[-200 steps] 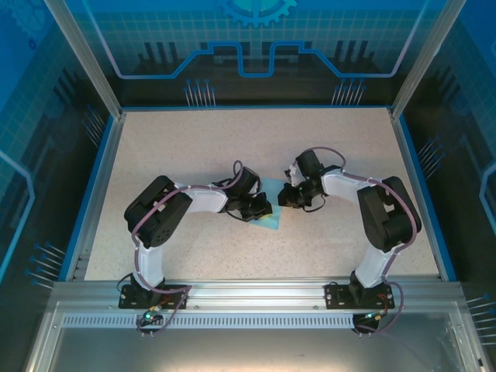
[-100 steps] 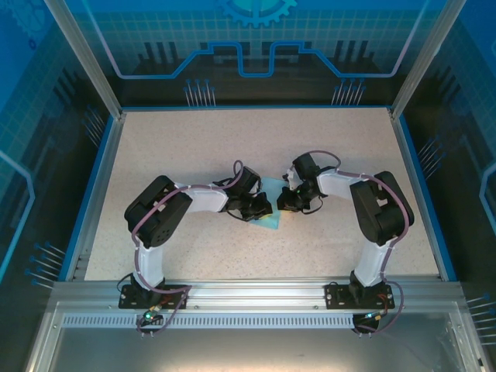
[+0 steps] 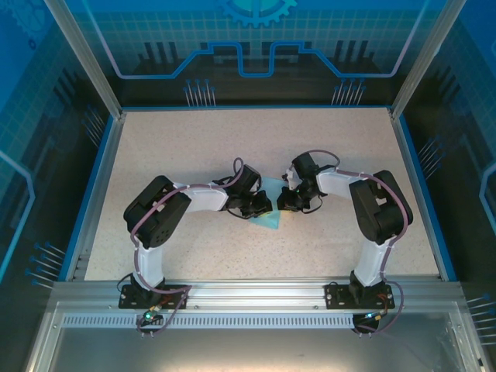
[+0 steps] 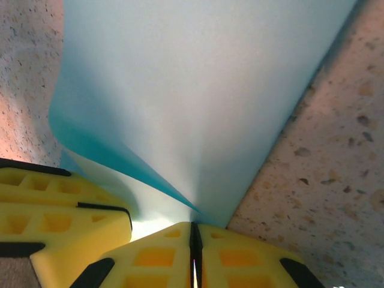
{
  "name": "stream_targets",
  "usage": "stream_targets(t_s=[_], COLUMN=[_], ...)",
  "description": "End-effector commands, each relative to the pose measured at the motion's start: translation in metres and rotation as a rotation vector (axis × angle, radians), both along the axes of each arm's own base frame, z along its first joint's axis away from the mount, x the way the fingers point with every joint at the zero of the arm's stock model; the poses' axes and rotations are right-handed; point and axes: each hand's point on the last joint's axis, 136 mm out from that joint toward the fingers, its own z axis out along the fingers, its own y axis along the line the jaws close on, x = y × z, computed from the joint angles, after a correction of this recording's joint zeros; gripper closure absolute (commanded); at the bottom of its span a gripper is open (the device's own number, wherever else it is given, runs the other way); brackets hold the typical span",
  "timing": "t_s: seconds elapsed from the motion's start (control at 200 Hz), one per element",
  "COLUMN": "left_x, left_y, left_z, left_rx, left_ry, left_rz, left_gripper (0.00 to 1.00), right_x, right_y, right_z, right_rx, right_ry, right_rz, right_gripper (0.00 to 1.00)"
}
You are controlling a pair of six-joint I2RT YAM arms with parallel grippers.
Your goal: Fold a paper plane with a square sheet of paper (pick it up from the middle)
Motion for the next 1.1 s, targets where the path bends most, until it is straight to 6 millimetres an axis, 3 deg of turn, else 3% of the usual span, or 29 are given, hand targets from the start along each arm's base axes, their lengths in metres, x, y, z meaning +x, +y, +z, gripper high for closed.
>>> stream_targets(t_s=[0.0, 0.15, 0.35, 0.445, 0.71, 0.92, 1.0, 1.095], left_x=[0.003, -0.006, 0.008, 0.015, 0.019, 0.017, 0.018, 0.023], left_y=[0.017, 0.027, 0.01, 0.009, 0.017, 0.033, 0.032, 0.015], left_z=[-0.003, -0.016, 0.024, 0.033, 0.006, -0.014, -0.011, 0.011], left_rx=[0.1, 0.125, 0.03, 0.031, 0.094, 0.183, 0.165, 0.056], left_ry=[-0.013, 0.019, -0.095, -0.13, -0.08, -0.038, -0.041, -0.087], left_rz=[0.034, 0.057, 0.017, 0.014, 0.041, 0.078, 0.083, 0.055], left_gripper=[0.87, 0.88, 0.81, 0.79, 0.8, 0.81, 0.82, 0.81], right_x=[-0.015, -0.015, -0.015, -0.015, -0.015, -0.016, -0.015, -0.015], right_y=[-0.021, -0.021, -0.021, -0.02, -0.02, -0.02, -0.021, -0.021], right_z=[-0.03, -0.032, -0.032, -0.033, -0.033, -0.033, -0.033, -0.032], right_rx=[-0.133, -0.135, -0.131, -0.129, -0.128, -0.129, -0.129, -0.129], right_ry=[0.063, 0.066, 0.067, 0.066, 0.067, 0.07, 0.066, 0.067], right_rz=[0.005, 0.005, 0.004, 0.006, 0.008, 0.009, 0.01, 0.01], right_gripper=[0.9, 0.9, 0.9, 0.9, 0.9, 0.89, 0.9, 0.89])
